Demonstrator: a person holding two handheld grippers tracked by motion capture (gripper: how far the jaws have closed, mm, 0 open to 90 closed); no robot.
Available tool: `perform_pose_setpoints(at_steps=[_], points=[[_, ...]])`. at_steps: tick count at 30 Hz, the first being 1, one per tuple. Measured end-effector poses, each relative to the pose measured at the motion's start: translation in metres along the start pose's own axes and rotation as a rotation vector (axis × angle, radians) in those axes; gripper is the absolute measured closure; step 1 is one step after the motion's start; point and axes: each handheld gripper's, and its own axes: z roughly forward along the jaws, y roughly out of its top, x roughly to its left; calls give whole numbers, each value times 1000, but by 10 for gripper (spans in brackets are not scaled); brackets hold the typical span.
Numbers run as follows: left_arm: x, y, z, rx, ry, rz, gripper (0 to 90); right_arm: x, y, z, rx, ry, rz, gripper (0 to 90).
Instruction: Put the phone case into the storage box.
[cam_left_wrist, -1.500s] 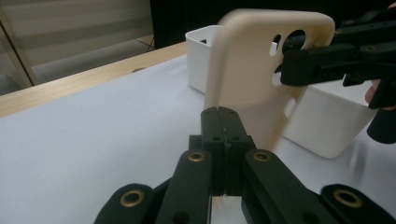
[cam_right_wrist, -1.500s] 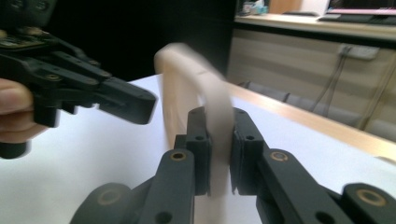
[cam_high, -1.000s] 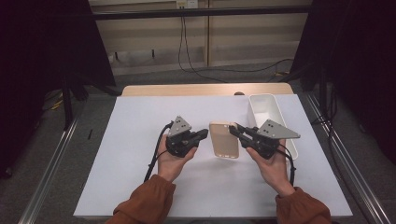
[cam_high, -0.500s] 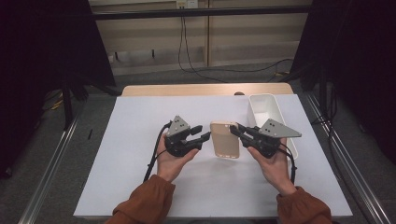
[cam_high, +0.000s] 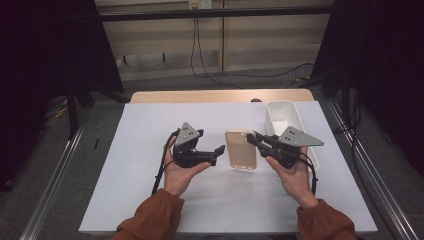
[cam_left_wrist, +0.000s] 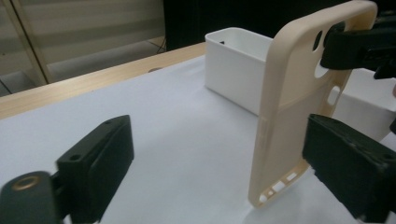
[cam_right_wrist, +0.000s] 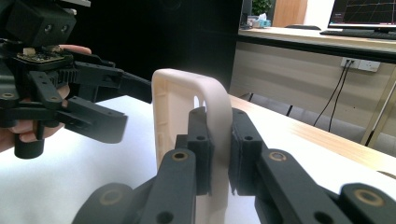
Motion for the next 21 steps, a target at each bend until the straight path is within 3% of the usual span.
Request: perform_pose_setpoints(at_steps=[2,7,9,11,16,21], points=[[3,-2,-4,-14,2,-7,91,0,0,0,-2,1,2,810],[7,-7,-13,-68,25,28,56,-1,2,-1,-8,5,-1,810],[9,-7,-17,-66,27,32,47,-1,4,-2,-14,4,2,810],[10,-10,-22,-92,58,34,40,-2,5,-3,-18,2,4,810],[15,-18,-33,-97,62,31,30,-2,6,-3,-18,6,9,810],[21,-24,-42,-101,108,33,30,-3,9,-4,-27,10,12,810]])
